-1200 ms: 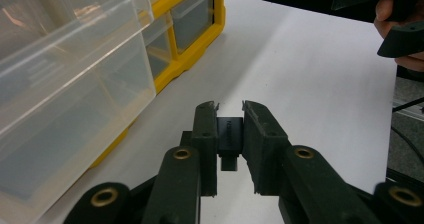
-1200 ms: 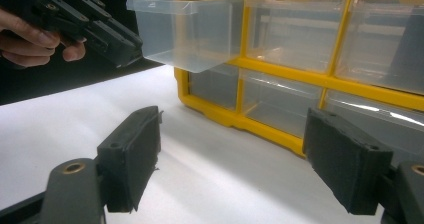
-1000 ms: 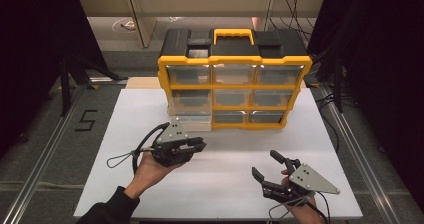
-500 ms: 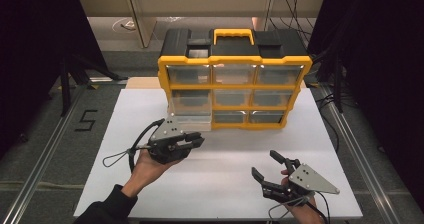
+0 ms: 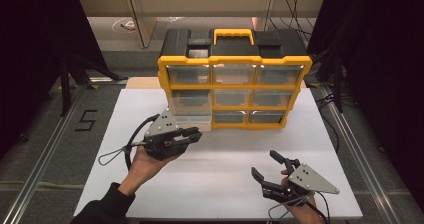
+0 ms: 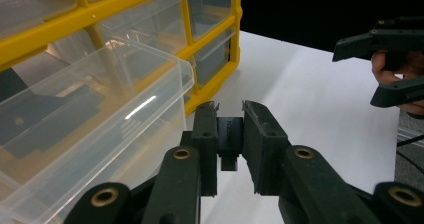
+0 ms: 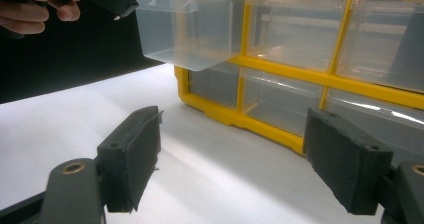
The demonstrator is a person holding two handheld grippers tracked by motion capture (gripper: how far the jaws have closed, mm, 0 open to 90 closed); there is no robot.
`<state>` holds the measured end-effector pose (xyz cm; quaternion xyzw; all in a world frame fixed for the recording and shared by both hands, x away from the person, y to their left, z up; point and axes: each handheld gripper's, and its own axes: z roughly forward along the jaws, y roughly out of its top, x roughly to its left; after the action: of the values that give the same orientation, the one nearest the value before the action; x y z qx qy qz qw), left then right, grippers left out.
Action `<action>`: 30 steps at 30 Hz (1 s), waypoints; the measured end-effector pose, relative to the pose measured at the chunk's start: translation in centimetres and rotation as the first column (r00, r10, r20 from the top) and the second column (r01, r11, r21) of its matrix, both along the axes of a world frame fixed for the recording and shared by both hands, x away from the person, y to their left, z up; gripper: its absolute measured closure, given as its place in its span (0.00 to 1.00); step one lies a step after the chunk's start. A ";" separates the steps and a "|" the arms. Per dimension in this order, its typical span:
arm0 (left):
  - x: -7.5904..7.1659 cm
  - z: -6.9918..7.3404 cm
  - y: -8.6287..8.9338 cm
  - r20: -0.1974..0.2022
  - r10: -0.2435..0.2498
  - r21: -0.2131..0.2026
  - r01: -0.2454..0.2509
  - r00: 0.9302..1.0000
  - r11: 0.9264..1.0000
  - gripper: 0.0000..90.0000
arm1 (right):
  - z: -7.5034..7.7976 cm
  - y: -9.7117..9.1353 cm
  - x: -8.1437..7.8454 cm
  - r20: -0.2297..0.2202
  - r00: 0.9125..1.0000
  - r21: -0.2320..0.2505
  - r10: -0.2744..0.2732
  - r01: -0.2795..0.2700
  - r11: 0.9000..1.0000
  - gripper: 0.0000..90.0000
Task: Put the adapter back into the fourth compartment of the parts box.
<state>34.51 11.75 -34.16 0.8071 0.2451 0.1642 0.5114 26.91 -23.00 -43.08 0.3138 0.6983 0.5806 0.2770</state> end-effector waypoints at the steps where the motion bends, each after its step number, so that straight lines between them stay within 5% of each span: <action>1: 0.0 0.1 0.1 0.001 0.002 -0.004 -0.002 1.000 1.000 0.84 | 0.0 0.0 0.0 0.000 1.000 0.000 0.000 0.000 1.000 0.27; 30: 2.2 1.9 1.2 0.021 0.071 -0.088 -0.069 0.997 0.994 0.84 | -0.1 0.0 0.1 -0.001 1.000 0.000 -0.010 0.010 1.000 0.27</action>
<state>36.70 12.99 -32.25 0.7731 0.2739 0.1809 0.5428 26.98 -23.01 -43.18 0.3175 0.6970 0.5790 0.2794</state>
